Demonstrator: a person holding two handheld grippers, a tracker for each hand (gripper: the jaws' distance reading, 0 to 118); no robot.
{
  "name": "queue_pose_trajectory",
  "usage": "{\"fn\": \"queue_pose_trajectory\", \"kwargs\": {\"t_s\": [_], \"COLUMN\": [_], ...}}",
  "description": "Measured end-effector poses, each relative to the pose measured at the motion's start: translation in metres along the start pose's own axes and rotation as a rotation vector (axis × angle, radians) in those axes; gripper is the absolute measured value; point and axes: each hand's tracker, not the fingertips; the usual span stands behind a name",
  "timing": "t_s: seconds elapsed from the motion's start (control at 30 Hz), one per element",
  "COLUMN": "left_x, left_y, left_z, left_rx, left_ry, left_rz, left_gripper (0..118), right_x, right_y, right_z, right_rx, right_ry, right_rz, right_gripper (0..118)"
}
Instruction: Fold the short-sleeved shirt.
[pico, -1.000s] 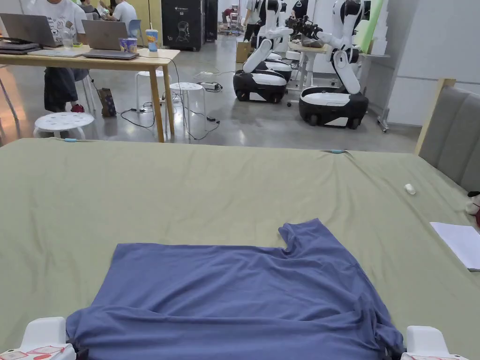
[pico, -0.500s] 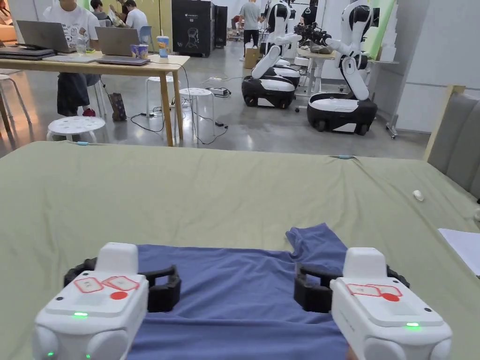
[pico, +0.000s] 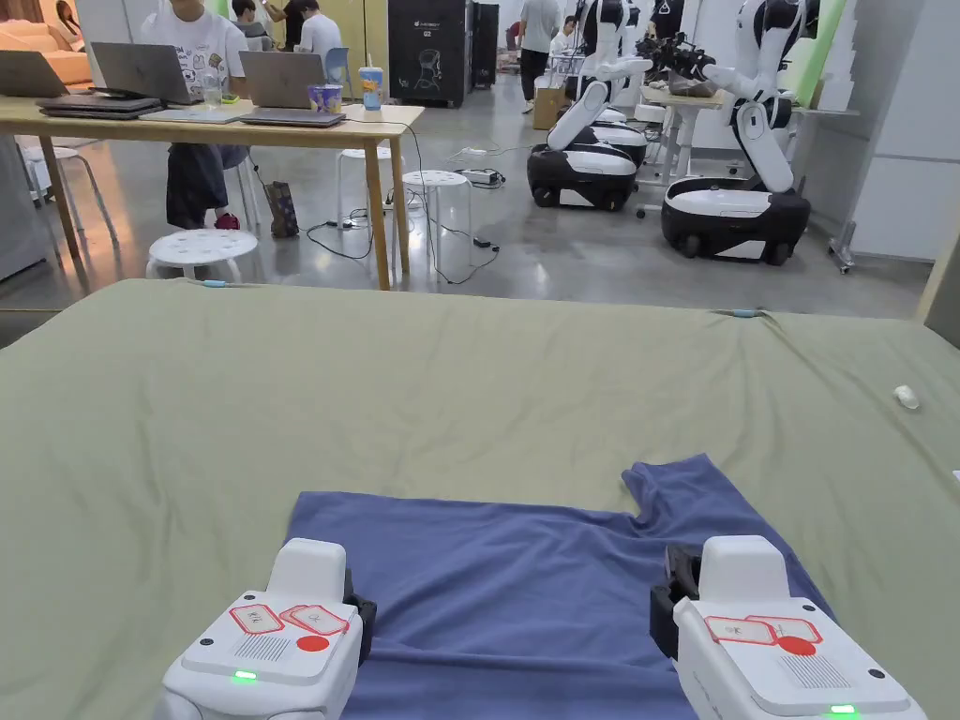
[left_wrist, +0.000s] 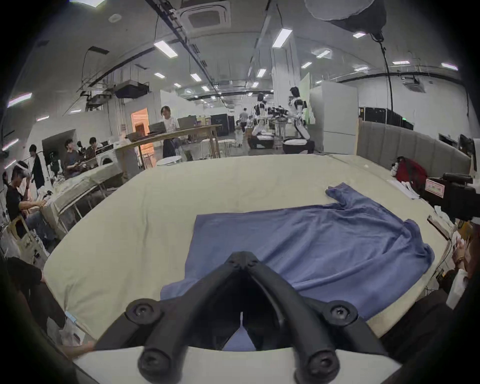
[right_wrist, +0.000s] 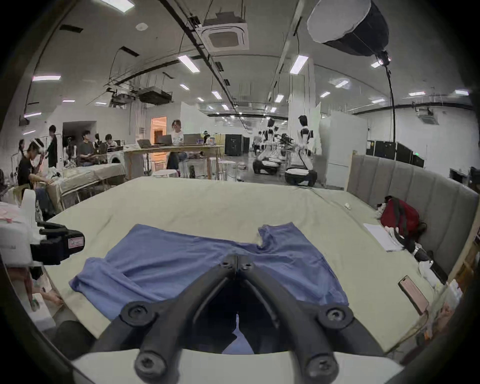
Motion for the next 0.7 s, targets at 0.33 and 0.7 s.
{"fn": "queue_pose_trajectory", "kwargs": {"t_s": [0.33,0.7], "left_x": [-0.040,-0.081], "left_y": [0.036,0.084], "left_z": [-0.105,-0.275], "left_rx": [-0.116,-0.335], "left_ry": [0.034,0.044], "left_rz": [-0.005,-0.037], "left_gripper": [0,0], "right_x": [0.019,0.046], "right_y": [-0.003,-0.007], "right_z": [-0.045,-0.104], "right_rx": [-0.053,-0.099], "right_ry": [-0.010,-0.047], "right_rz": [0.013,0.008], "right_gripper": [1,1]}}
